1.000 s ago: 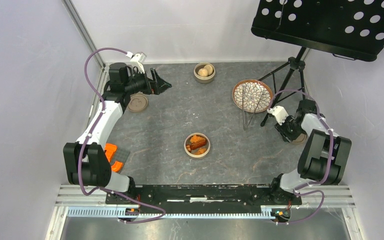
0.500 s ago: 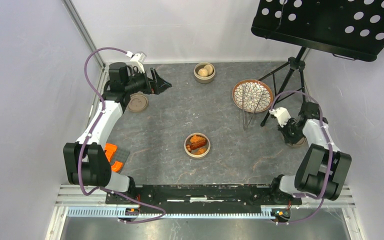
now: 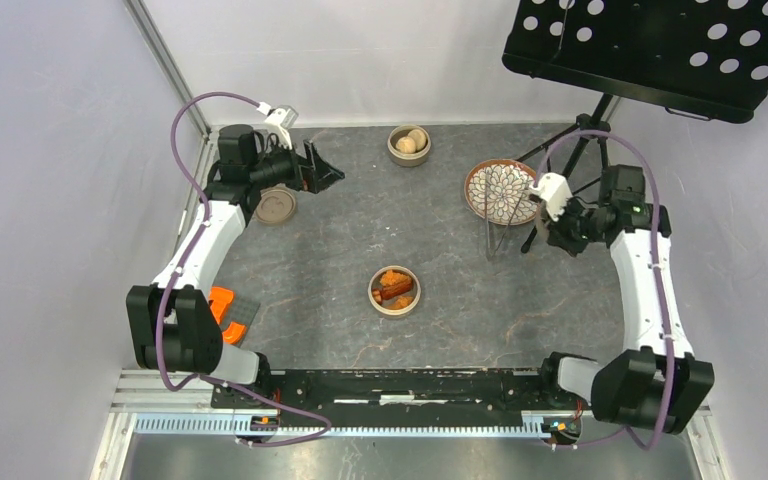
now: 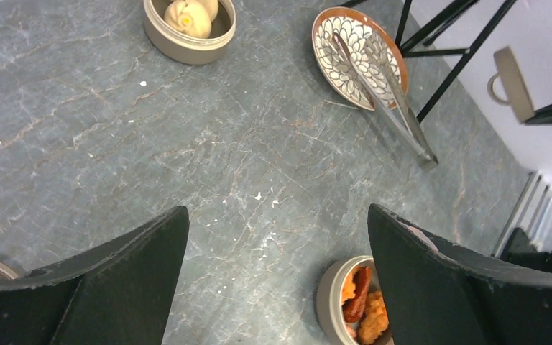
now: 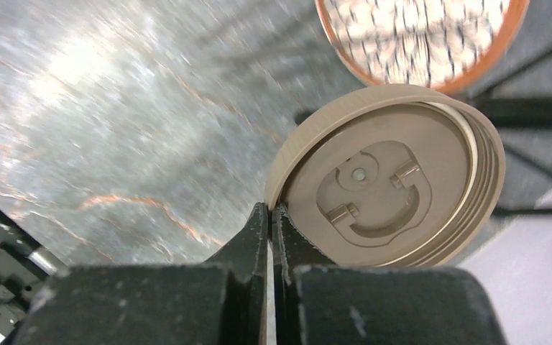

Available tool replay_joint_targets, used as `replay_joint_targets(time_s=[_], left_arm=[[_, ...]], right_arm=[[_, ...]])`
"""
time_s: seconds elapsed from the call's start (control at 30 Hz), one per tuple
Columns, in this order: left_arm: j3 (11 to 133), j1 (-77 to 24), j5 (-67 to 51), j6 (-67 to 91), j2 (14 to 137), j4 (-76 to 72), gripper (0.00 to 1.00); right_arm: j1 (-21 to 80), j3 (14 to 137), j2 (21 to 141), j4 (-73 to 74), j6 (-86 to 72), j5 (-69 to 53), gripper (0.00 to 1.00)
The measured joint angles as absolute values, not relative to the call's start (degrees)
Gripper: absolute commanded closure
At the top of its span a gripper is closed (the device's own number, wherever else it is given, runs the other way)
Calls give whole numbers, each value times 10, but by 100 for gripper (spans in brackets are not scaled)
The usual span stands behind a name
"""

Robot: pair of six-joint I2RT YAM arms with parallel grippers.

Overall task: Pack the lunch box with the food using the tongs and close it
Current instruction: Pick up the box lid from the center of the board.

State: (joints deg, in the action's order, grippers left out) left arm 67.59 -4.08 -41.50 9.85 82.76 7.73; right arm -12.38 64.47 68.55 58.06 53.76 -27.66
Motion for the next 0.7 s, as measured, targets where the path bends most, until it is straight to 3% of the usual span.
replay_joint_targets(time_s=[0.23, 0.53, 0.7], left_arm=[[683, -57, -471, -43, 820, 119, 0], [625, -204, -496, -465, 699, 238, 2], [587, -250, -491, -647, 644, 251, 9]], right_arm=[[33, 723, 683, 603, 512, -352, 100], [210, 814, 792, 620, 534, -438, 100], [272, 873, 860, 661, 576, -457, 100]])
